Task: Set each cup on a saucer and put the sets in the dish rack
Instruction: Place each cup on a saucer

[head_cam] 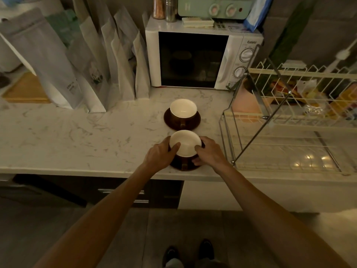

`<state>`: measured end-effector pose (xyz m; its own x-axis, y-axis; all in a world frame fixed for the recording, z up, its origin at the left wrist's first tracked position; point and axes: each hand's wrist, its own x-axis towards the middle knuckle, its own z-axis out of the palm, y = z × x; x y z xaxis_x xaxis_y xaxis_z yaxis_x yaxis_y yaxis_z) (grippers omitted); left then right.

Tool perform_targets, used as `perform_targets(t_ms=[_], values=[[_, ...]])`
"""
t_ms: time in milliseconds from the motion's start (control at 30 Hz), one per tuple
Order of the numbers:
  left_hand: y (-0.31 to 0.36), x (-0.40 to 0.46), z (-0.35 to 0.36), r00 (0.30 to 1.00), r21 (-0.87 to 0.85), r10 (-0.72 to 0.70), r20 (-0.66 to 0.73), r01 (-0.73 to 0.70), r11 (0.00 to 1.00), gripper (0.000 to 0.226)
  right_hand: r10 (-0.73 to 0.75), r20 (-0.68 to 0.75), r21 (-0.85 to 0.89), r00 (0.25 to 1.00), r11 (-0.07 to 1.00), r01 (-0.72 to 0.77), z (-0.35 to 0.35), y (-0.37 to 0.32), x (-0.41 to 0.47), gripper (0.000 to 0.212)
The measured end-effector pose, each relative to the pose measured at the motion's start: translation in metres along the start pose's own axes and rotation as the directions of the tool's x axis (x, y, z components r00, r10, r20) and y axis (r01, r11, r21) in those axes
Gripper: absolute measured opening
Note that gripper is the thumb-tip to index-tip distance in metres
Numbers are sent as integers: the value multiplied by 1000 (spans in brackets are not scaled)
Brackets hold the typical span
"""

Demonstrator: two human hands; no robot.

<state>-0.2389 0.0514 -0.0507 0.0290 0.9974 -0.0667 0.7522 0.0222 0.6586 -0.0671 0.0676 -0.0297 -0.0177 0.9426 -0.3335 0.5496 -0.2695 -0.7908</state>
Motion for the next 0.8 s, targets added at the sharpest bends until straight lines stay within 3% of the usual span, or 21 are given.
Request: perform_targets(t_ms=[233,300,400,533,800], values=[[-4,2,0,999,-42,-29,-24,28,999,49,-21,-23,-10,1000,1000,20,-6,5,2,41],[-7,3,-1,992,-100,-120,-40,116,988,51,-102,-132,-137,986,987,83,-7,9,4,40],[-8,3,-1,958,-285,-281,59,286,915,56,-139,-220,-226,966,970,88,-8,14,8,47],[-4,0,0,891,-588,-406,202,442,678,54,-76,-92,-86,993,994,68,-6,16,11,49],[-9,-3,-2,900,-676,-382,209,415,609,43,-13,-21,144,1000,989,16,-6,20,16,41]])
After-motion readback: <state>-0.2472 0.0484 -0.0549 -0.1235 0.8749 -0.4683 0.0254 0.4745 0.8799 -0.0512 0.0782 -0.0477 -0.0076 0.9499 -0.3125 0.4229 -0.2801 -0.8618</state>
